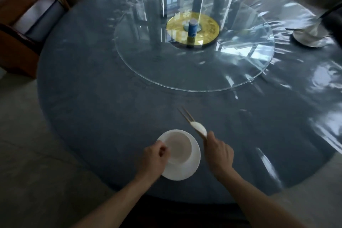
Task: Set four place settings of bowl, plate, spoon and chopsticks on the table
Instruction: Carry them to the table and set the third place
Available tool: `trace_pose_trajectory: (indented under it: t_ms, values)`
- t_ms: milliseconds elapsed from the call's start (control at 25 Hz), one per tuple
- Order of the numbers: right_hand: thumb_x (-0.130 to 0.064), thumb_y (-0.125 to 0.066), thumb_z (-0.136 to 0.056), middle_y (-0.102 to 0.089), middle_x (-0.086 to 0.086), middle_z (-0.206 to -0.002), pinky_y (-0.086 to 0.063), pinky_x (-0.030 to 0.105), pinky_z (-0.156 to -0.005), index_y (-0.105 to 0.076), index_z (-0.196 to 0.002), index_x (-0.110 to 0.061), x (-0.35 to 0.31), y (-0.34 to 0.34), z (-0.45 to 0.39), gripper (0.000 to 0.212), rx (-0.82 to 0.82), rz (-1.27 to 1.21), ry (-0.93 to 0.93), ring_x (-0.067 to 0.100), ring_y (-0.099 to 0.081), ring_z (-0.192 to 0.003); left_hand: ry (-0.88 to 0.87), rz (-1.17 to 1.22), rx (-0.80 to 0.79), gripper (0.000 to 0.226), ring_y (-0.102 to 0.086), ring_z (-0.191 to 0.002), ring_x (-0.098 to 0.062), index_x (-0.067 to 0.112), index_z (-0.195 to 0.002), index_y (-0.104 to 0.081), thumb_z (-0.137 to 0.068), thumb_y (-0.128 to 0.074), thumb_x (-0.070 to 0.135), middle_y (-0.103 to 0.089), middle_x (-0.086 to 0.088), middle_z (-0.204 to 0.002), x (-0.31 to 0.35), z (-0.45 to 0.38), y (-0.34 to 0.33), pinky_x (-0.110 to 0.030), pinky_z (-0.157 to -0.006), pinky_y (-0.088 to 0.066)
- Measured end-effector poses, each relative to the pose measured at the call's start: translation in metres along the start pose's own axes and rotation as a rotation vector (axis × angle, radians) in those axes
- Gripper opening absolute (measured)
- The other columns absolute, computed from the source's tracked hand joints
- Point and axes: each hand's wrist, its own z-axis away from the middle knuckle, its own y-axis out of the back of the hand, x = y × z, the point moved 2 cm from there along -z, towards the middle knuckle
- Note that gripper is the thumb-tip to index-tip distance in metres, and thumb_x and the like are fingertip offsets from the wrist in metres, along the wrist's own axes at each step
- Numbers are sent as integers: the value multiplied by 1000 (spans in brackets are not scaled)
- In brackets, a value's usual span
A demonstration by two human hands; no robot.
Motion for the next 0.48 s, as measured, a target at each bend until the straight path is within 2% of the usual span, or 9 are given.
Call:
trace_pose_trajectory:
  t_ms: [80, 120, 200, 240, 320, 400, 480]
  values:
    - [-24, -41, -99, -68, 0, -87, -34, 30, -55, -37, -96, -20, -5, 6, 10, 6, -22, 60, 81, 26, -67, -72, -35, 194, -89, 19, -63, -70, -5, 16, -88, -71, -89, -66, 34, -67, 12, -77, 45, 11, -21, -28, -66, -53]
    - [-24, -41, -99, -66, -2, -90, -34, 30, -54, -37, -95, -21, -7, 7, 14, 6, -25, 76, 109, 24, -66, -72, -2, 316, -100, 21, -60, -61, -2, 14, -85, -72, -88, -68, 34, -67, 9, -72, 62, 12, -32, -27, -63, -51]
    - [-24, -40, -100, -62, -4, -95, -35, 29, -55, -42, -100, -20, -10, 10, 21, 4, -28, 102, 154, 21, -66, -73, 156, 529, -64, 25, -53, -45, -3, 13, -73, -69, -89, -68, 32, -64, 2, -59, 83, 10, -48, -26, -54, -47]
    - [-23, -41, -100, -60, -4, -97, -35, 28, -56, -44, -104, -20, -11, 10, 23, 5, -29, 115, 181, 19, -65, -74, 254, 591, -41, 28, -51, -43, -5, 12, -70, -68, -89, -67, 32, -64, -3, -57, 85, 8, -53, -25, -51, -45]
    - [-22, -44, -99, -59, -3, -99, -32, 26, -54, -45, -106, -20, -12, 11, 27, 7, -24, 123, 222, 18, -63, -73, 409, 685, -21, 27, -52, -47, -10, 9, -74, -71, -90, -66, 30, -69, -10, -64, 85, 8, -58, -24, -49, -44]
    - [-22, -44, -98, -59, -4, -93, -30, 27, -51, -46, -102, -20, -9, 11, 26, 5, -20, 50, 159, 18, -56, -66, 461, 733, 9, 26, -50, -51, -13, 6, -79, -73, -89, -66, 29, -67, -7, -62, 85, 8, -56, -25, -51, -44]
    - [-24, -44, -95, -60, -3, -81, -35, 30, -53, -49, -94, -20, 4, 11, 24, 7, -27, -91, 2, 20, -54, -65, 481, 809, 87, 26, -47, -47, -10, 5, -77, -71, -90, -65, 27, -58, 0, -53, 83, 6, -51, -21, -47, -40]
